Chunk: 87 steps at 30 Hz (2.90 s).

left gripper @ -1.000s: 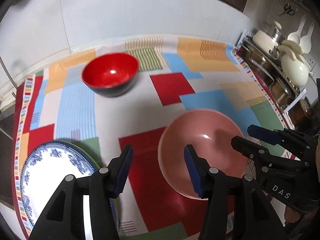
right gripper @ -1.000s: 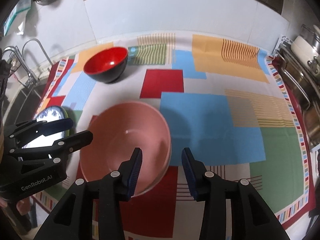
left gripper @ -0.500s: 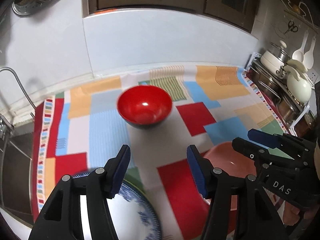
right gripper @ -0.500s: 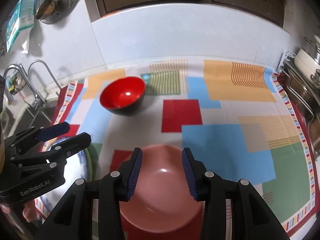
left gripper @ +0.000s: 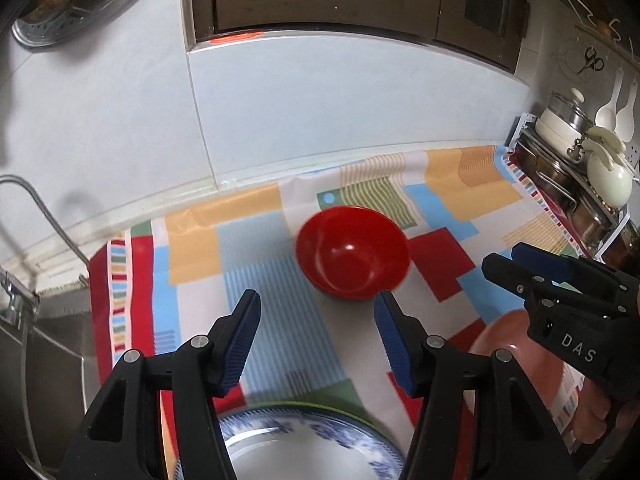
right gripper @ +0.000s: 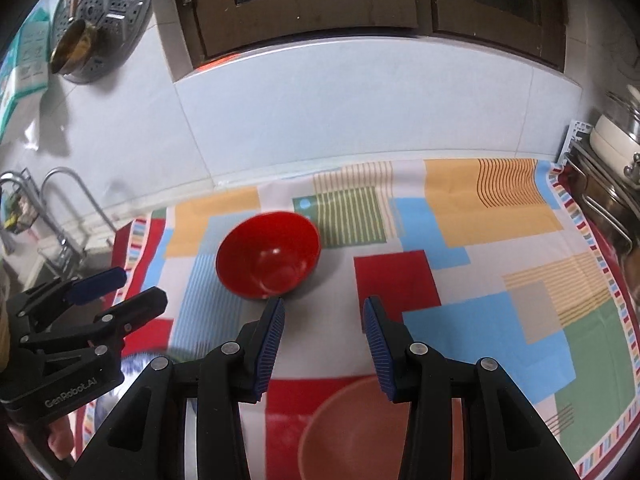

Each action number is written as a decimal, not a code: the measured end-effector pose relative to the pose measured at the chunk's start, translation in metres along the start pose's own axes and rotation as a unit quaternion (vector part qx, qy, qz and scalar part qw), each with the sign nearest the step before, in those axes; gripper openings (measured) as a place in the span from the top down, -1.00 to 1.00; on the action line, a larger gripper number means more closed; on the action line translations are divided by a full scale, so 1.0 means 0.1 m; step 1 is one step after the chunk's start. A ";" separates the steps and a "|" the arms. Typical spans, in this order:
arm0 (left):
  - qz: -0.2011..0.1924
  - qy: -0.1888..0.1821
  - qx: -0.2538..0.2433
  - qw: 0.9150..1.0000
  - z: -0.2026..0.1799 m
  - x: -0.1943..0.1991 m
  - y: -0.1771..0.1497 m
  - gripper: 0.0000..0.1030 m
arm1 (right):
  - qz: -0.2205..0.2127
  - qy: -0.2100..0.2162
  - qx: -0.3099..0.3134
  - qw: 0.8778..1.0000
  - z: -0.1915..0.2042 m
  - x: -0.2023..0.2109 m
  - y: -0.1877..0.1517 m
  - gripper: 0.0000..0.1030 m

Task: Organize plates and bowls
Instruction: 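Move both grippers to the rim of the red-and-black bowl, then close both grippers on the rim of the red-and-black bowl, then lift the red-and-black bowl with both grippers and carry it over the pink bowl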

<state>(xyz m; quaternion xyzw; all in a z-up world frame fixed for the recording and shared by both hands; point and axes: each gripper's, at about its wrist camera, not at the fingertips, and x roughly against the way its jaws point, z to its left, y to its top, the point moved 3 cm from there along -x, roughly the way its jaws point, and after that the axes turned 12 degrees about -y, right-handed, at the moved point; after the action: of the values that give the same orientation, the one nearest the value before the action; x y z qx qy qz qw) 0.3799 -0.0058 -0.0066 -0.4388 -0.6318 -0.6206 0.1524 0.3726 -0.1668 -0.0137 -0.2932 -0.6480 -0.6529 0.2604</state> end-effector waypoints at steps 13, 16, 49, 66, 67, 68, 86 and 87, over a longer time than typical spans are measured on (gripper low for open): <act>0.031 -0.022 -0.046 0.998 0.43 -0.46 0.28 -0.13 | 0.025 -0.040 -0.041 0.998 0.27 -0.39 0.18 0.18; 0.042 -0.033 -0.050 0.997 0.48 -0.64 0.31 -0.13 | 0.044 -0.044 -0.051 0.997 0.30 -0.53 0.18 0.18; 0.114 -0.112 -0.055 0.986 0.63 -1.62 0.34 0.65 | 0.162 -0.060 -0.109 0.979 0.43 -1.48 0.01 0.68; 0.092 -0.109 -0.061 0.988 0.51 -1.29 0.32 0.71 | 0.154 -0.046 -0.112 0.981 0.43 -1.28 0.04 0.74; 0.090 -0.111 -0.062 0.988 0.49 -1.25 0.32 0.71 | 0.157 -0.041 -0.117 0.980 0.41 -1.26 0.03 0.74; 0.089 -0.113 -0.064 0.988 0.47 -1.21 0.31 0.71 | 0.157 -0.038 -0.120 0.980 0.40 -1.24 0.02 0.74; 0.035 -0.142 -0.093 0.985 -0.05 -0.35 0.19 0.71 | 0.089 -0.055 -0.136 0.985 0.14 -0.25 -0.13 0.74; 0.032 -0.142 -0.095 0.985 -0.08 -0.30 0.18 0.71 | 0.085 -0.055 -0.138 0.985 0.12 -0.19 -0.14 0.74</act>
<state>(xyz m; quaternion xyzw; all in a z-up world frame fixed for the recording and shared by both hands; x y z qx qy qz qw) 0.4079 -0.0272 -0.0155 -0.5551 -0.5705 -0.6041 0.0384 0.3764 -0.1554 -0.0377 -0.4161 -0.5378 -0.6942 0.2359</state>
